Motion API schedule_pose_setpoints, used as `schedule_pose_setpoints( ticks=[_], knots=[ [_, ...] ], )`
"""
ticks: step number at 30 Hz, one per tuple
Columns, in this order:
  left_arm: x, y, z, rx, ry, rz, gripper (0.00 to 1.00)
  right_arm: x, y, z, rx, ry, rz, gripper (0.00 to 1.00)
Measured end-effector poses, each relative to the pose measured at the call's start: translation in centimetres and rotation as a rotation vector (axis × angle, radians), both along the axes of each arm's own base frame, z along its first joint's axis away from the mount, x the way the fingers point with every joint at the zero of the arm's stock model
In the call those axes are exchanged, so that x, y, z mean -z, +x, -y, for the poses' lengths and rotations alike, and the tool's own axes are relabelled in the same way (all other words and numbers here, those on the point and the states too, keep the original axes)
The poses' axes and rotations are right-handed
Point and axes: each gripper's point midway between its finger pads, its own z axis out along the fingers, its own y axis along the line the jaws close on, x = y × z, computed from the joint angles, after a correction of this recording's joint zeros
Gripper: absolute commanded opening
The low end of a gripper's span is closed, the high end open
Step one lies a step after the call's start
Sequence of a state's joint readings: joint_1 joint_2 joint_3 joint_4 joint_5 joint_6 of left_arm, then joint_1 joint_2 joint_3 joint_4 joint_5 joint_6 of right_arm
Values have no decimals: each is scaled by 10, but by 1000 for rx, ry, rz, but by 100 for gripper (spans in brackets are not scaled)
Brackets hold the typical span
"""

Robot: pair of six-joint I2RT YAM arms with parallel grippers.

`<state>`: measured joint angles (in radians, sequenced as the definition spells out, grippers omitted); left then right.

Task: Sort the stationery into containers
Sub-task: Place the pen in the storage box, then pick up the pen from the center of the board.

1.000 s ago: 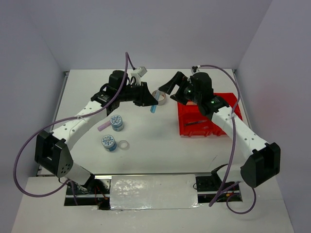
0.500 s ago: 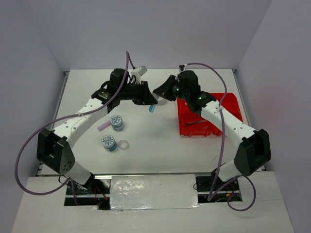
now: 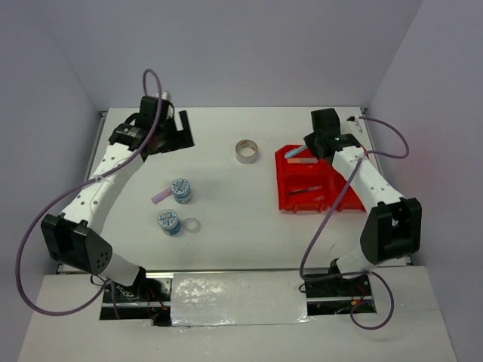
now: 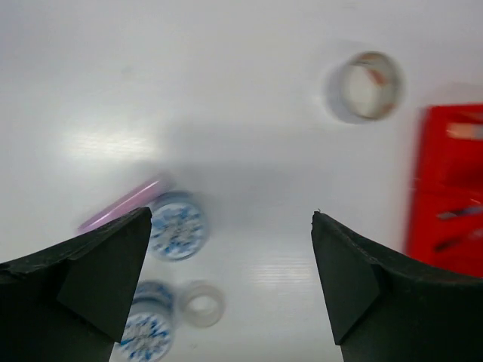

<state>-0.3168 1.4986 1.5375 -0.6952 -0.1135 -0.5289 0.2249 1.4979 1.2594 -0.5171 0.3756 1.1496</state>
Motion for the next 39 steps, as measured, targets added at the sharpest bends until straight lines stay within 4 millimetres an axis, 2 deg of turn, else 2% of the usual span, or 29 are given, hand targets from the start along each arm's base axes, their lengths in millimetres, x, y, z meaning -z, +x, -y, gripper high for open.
schedule_pose_setpoints(
  ticks=[2,5,7,9,12,14,16,21,26,28,31,34,39],
  knots=[
    [10,-12,-47,-146,54,-50,99,17,2,22,81,-21,-57,0],
    [26,-31,-104,-310,86,-110,99,50,5,42,155,-40,-154,0],
    [41,-46,-131,-394,87,-158,99,71,4,46,175,-43,-211,4],
    [56,-59,-145,-437,91,-206,99,84,3,46,183,-41,-247,11],
    [72,-69,-147,-439,84,-258,99,88,6,43,178,-33,-266,25],
    [80,-73,-147,-433,72,-277,99,83,14,40,171,-18,-247,43],
    [87,-77,-148,-433,62,-297,99,78,21,37,157,-4,-223,56],
    [103,-84,-149,-432,43,-334,99,72,28,30,121,13,-190,70],
    [113,-87,-149,-433,28,-367,99,62,32,28,81,0,-176,72],
    [118,-87,-148,-436,26,-389,92,53,33,25,47,-1,-161,72],
    [131,-86,-145,-419,17,-437,90,30,31,16,-31,1,-114,72],
    [149,-79,-139,-381,3,-482,89,-8,31,-4,-176,28,9,74],
    [188,-71,-135,-317,11,-579,85,-73,12,-41,-426,43,213,81]
  ],
)
